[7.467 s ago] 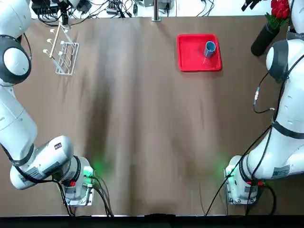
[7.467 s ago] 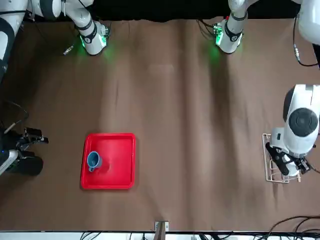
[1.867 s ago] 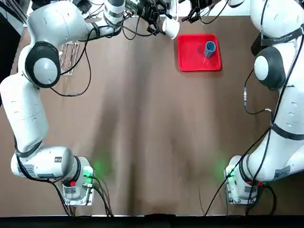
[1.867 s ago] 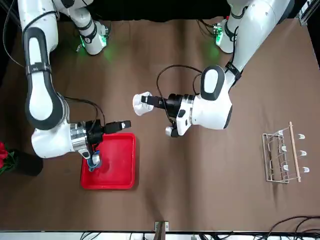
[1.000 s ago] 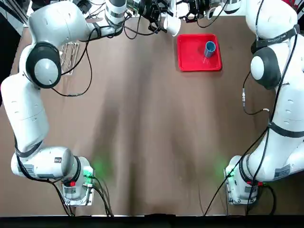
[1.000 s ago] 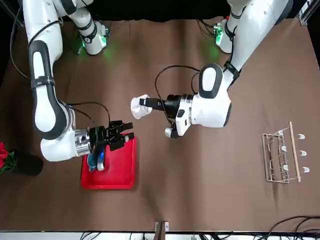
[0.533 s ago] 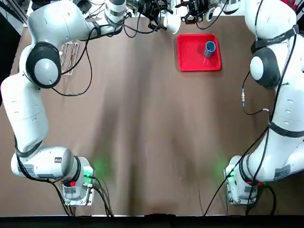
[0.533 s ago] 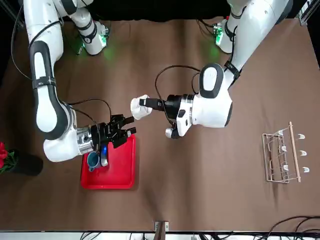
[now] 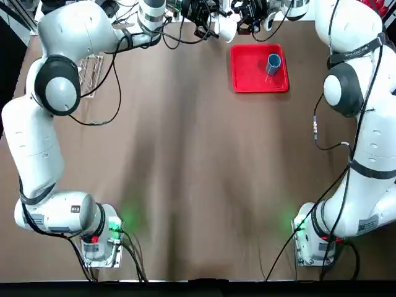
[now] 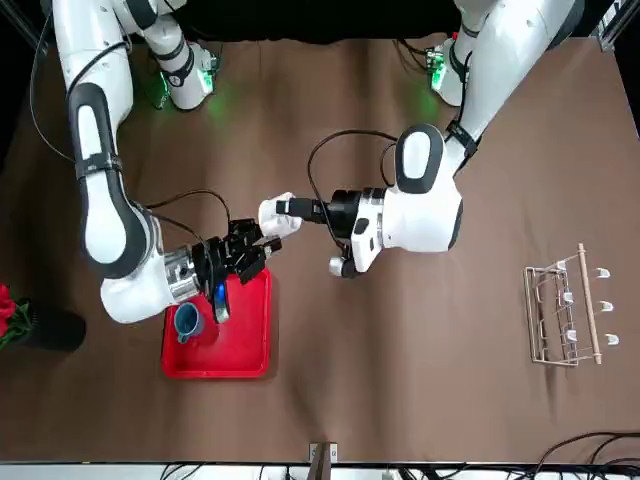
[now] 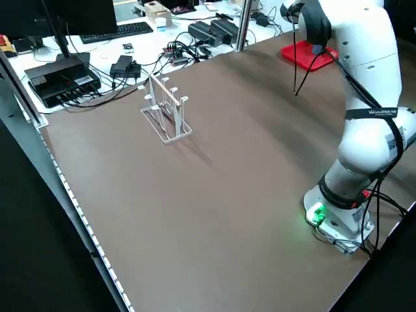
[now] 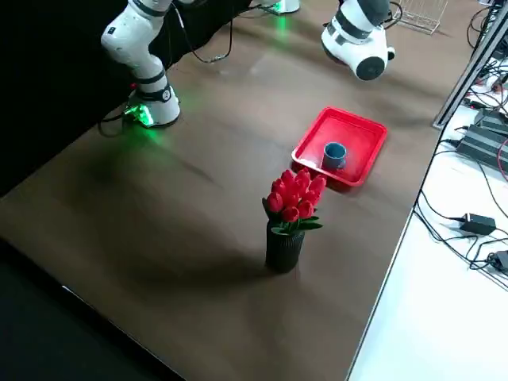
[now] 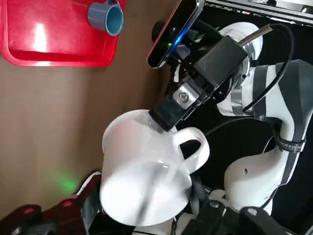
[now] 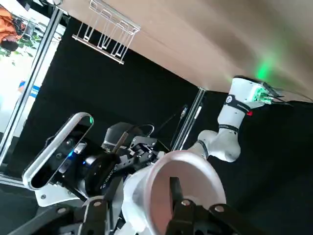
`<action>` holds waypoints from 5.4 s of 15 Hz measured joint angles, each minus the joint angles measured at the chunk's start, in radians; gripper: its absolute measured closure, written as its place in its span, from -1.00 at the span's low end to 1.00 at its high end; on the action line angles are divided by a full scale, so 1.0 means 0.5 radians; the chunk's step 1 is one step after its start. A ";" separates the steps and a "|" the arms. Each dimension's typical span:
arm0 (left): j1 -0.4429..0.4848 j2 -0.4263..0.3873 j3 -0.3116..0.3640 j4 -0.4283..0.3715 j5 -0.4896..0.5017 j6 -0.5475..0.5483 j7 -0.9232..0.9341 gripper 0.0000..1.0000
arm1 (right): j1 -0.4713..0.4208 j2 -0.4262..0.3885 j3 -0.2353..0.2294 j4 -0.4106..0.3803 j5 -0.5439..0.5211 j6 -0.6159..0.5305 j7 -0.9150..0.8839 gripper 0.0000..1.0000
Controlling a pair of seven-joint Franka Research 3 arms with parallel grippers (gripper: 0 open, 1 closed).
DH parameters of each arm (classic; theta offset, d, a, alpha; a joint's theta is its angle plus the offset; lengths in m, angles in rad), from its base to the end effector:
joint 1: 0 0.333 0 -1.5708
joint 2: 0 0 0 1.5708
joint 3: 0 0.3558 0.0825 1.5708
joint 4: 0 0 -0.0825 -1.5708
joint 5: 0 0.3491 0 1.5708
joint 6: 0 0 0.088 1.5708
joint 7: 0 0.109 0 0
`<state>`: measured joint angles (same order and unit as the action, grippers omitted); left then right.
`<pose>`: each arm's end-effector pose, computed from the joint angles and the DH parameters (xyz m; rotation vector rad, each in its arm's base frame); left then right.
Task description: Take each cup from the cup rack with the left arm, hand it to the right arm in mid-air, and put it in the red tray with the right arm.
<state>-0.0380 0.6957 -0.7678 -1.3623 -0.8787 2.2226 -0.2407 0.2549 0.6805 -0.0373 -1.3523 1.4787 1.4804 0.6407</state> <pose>0.6023 -0.4198 0.4895 1.9273 0.1276 -0.3958 0.6578 0.2725 0.4291 -1.6309 0.6551 1.0982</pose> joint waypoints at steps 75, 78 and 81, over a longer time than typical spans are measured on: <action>0.260 -1.178 1.058 -0.263 1.797 -1.269 0.245 -1.00 | -0.225 0.000 -0.271 0.339 -2.347 0.316 -1.075 -1.00; 0.259 -1.178 1.058 -0.263 1.797 -1.269 0.245 -1.00 | -0.312 -0.211 -0.277 0.361 -2.725 0.049 -1.301 -1.00; 0.261 -1.178 1.058 -0.263 1.797 -1.269 0.245 -1.00 | -0.314 -0.464 -0.272 0.357 -2.928 -0.132 -1.397 -1.00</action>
<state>0.0923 0.1066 -0.2386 -1.4940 0.0199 1.5881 -0.1180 0.0981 0.4485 -0.1731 -1.1736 0.0146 1.4147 -0.0577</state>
